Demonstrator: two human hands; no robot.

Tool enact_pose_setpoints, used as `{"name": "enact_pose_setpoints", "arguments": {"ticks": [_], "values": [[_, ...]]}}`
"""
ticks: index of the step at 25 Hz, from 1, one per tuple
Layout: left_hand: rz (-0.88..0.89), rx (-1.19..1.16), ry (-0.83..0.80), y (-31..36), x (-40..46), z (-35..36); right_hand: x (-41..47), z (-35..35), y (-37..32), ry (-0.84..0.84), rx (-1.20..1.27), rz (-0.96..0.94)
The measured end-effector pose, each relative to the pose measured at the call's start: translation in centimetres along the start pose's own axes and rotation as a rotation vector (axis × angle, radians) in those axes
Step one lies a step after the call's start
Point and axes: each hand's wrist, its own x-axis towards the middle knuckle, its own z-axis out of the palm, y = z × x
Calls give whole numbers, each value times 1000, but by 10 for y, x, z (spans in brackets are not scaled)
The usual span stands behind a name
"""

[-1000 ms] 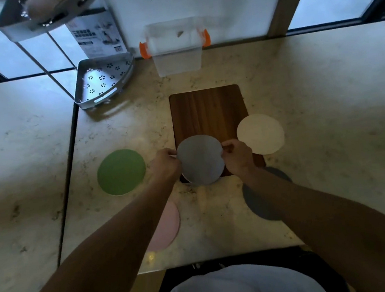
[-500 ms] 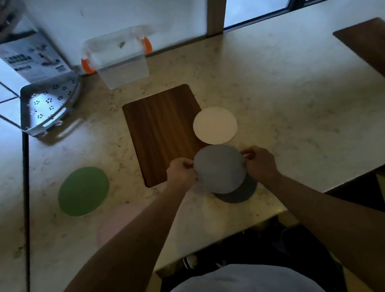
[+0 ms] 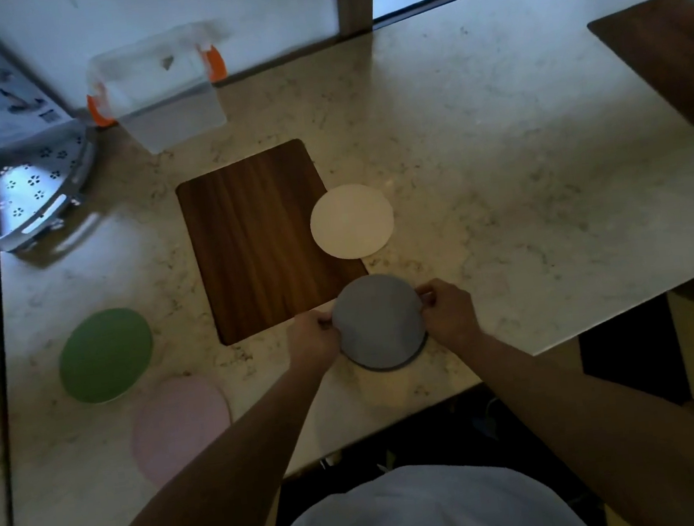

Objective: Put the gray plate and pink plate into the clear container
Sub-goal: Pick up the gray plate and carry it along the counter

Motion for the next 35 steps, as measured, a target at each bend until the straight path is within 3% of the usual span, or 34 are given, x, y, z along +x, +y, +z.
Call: {"name": "enact_pose_setpoints", "arguments": {"ticks": [5, 12, 24, 35], "values": [[24, 38, 83, 7, -9, 2, -5, 5, 4, 15, -60, -63], [-16, 110, 72, 15, -14, 9, -9, 6, 0, 36, -298, -23], [-294, -156, 20, 20, -1, 4, 14, -9, -3, -38, 4, -4], [-249, -359, 32, 50, 59, -41, 90, -33, -52, -75, -18, -169]]}}
